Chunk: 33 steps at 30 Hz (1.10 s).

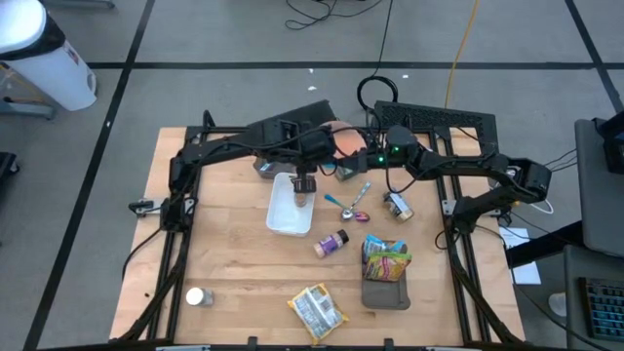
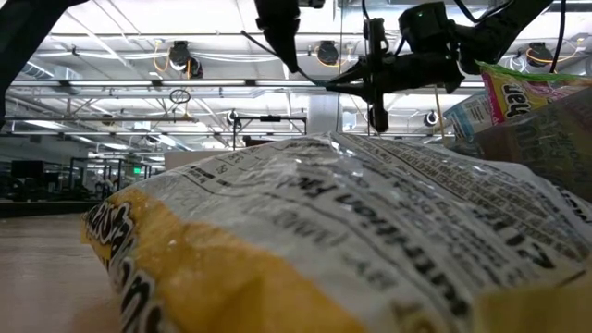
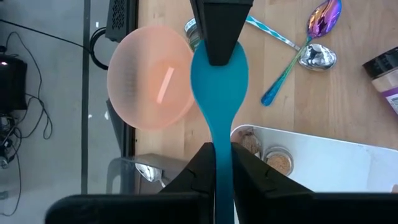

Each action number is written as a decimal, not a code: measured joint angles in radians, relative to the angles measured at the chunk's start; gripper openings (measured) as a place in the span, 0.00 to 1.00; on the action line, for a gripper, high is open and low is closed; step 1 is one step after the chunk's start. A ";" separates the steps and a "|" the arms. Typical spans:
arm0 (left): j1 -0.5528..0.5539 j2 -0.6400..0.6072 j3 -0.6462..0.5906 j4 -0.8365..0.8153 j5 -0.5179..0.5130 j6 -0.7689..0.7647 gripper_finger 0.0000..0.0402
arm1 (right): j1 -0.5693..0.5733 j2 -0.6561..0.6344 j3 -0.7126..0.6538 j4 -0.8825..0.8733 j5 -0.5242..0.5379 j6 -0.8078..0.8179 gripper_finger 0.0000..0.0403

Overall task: Pick & Place Food Item
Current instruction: Put the blue baby spoon into the top black transparent bin

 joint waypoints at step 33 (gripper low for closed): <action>0.271 -0.237 -0.022 -0.135 0.132 -0.188 0.07 | -0.141 -0.001 0.001 0.095 -0.092 0.046 0.42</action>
